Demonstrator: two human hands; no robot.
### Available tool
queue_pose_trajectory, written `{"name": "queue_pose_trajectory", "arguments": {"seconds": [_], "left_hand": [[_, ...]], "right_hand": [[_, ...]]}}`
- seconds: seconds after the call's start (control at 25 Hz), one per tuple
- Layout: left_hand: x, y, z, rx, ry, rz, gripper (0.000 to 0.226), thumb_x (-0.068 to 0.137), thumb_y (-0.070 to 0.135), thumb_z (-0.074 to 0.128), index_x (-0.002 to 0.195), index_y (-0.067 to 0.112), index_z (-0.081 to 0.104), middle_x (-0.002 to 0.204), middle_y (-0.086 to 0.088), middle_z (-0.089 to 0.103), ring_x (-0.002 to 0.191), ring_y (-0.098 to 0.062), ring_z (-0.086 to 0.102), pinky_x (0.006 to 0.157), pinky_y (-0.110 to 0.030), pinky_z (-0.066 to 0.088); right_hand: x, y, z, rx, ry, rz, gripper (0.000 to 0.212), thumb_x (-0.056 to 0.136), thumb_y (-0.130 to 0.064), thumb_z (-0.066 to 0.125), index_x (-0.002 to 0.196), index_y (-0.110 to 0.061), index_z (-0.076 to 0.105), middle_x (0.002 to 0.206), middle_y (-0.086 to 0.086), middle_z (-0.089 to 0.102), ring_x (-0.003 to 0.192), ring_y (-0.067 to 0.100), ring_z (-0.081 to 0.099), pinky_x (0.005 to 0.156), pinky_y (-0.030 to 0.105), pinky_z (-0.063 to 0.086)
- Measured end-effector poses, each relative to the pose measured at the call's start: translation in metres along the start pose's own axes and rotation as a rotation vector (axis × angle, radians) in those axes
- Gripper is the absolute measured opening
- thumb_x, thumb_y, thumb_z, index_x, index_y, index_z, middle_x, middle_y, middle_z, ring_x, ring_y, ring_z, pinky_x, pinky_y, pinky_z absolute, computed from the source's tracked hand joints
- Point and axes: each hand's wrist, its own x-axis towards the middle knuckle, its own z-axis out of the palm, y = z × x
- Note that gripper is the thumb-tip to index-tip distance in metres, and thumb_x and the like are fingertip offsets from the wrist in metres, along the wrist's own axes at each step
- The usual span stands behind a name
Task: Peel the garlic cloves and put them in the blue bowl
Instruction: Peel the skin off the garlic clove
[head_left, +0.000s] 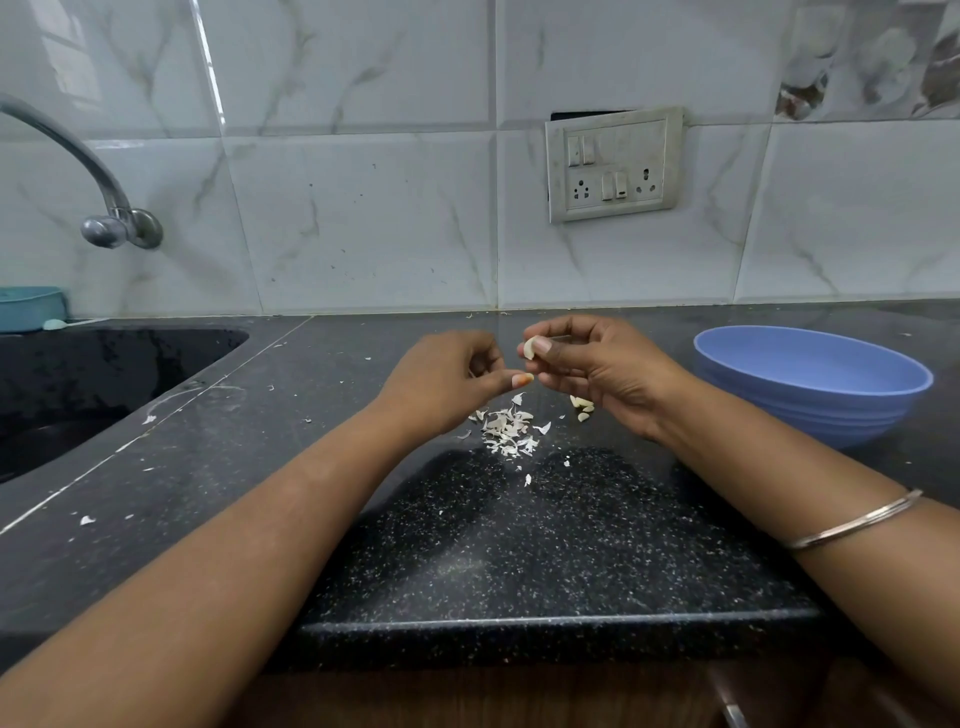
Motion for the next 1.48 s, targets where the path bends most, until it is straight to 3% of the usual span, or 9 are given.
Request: {"name": "queue_pose_trajectory", "arguments": {"seconds": [0.32,0.44,0.56,0.64,0.8,0.92,1.0,1.24,1.48], "left_hand": [[0.001,0.002,-0.002,-0.111,0.08,0.039,0.011,0.083,0.036,0.068,0.084,0.025,0.067,0.068,0.011,0.067,0.066,-0.003,0.063,0.066,-0.026,0.05],[0.0,0.004,-0.003,-0.196,0.08,0.021,0.008,0.085,0.026,0.068,0.087,0.019,0.071,0.072,0.002,0.072,0.067,-0.006,0.067,0.067,-0.022,0.05],[0.0,0.005,-0.003,-0.34,0.063,-0.048,0.007,0.085,0.022,0.069,0.088,0.016,0.072,0.074,-0.005,0.073,0.074,-0.019,0.071,0.068,-0.029,0.055],[0.0,0.006,-0.003,-0.383,0.053,-0.081,0.007,0.086,0.019,0.067,0.09,0.015,0.072,0.073,-0.005,0.072,0.07,-0.019,0.07,0.062,-0.026,0.053],[-0.001,0.007,-0.002,-0.38,0.071,-0.079,0.008,0.085,0.021,0.068,0.09,0.017,0.073,0.071,-0.002,0.073,0.073,-0.031,0.069,0.061,-0.033,0.052],[-0.002,0.007,-0.002,-0.32,0.105,-0.066,0.009,0.082,0.025,0.071,0.085,0.018,0.074,0.07,-0.001,0.073,0.072,-0.021,0.071,0.061,-0.026,0.051],[-0.001,0.007,-0.002,-0.259,0.142,-0.055,0.009,0.079,0.026,0.072,0.082,0.018,0.074,0.069,0.001,0.072,0.07,-0.014,0.07,0.066,-0.032,0.056],[-0.003,0.009,-0.005,-0.101,0.177,-0.001,0.008,0.076,0.028,0.07,0.074,0.02,0.069,0.064,0.007,0.066,0.064,-0.014,0.065,0.066,-0.037,0.056],[-0.005,0.012,-0.006,0.001,0.149,0.039,0.004,0.076,0.029,0.067,0.077,0.025,0.067,0.062,0.013,0.061,0.063,-0.006,0.062,0.063,-0.028,0.052]], "right_hand": [[-0.001,0.004,0.006,0.008,-0.021,-0.025,0.008,0.084,-0.003,0.065,0.09,-0.008,0.065,0.082,0.007,0.068,0.073,0.01,0.068,0.068,0.018,0.055],[-0.001,0.005,0.007,0.01,0.003,-0.056,0.009,0.083,-0.001,0.065,0.09,-0.006,0.064,0.079,0.009,0.069,0.073,0.012,0.068,0.074,0.021,0.056],[-0.001,0.007,0.007,0.032,0.013,-0.081,0.009,0.082,0.002,0.065,0.09,-0.003,0.064,0.083,0.013,0.069,0.076,0.015,0.068,0.077,0.023,0.058],[-0.001,0.007,0.008,0.048,0.015,-0.095,0.011,0.082,0.003,0.066,0.091,-0.001,0.063,0.085,0.014,0.069,0.077,0.015,0.069,0.077,0.023,0.057],[0.0,0.008,0.008,0.067,0.033,-0.111,0.012,0.08,0.005,0.068,0.09,-0.001,0.063,0.084,0.014,0.07,0.076,0.016,0.07,0.075,0.022,0.057],[-0.001,0.008,0.01,0.074,0.035,-0.112,0.011,0.078,0.005,0.069,0.086,-0.002,0.064,0.082,0.014,0.071,0.078,0.017,0.071,0.076,0.023,0.057],[-0.002,0.008,0.011,0.083,0.03,-0.112,0.011,0.078,0.006,0.069,0.084,-0.002,0.064,0.08,0.013,0.072,0.078,0.017,0.07,0.076,0.022,0.057],[-0.003,0.006,0.012,0.113,-0.001,-0.07,0.011,0.08,0.004,0.068,0.088,-0.001,0.063,0.081,0.012,0.072,0.076,0.016,0.071,0.075,0.021,0.057],[-0.001,0.007,0.011,0.067,0.013,-0.052,0.013,0.082,-0.002,0.068,0.095,-0.003,0.064,0.082,0.009,0.07,0.078,0.016,0.07,0.073,0.02,0.055]]}}
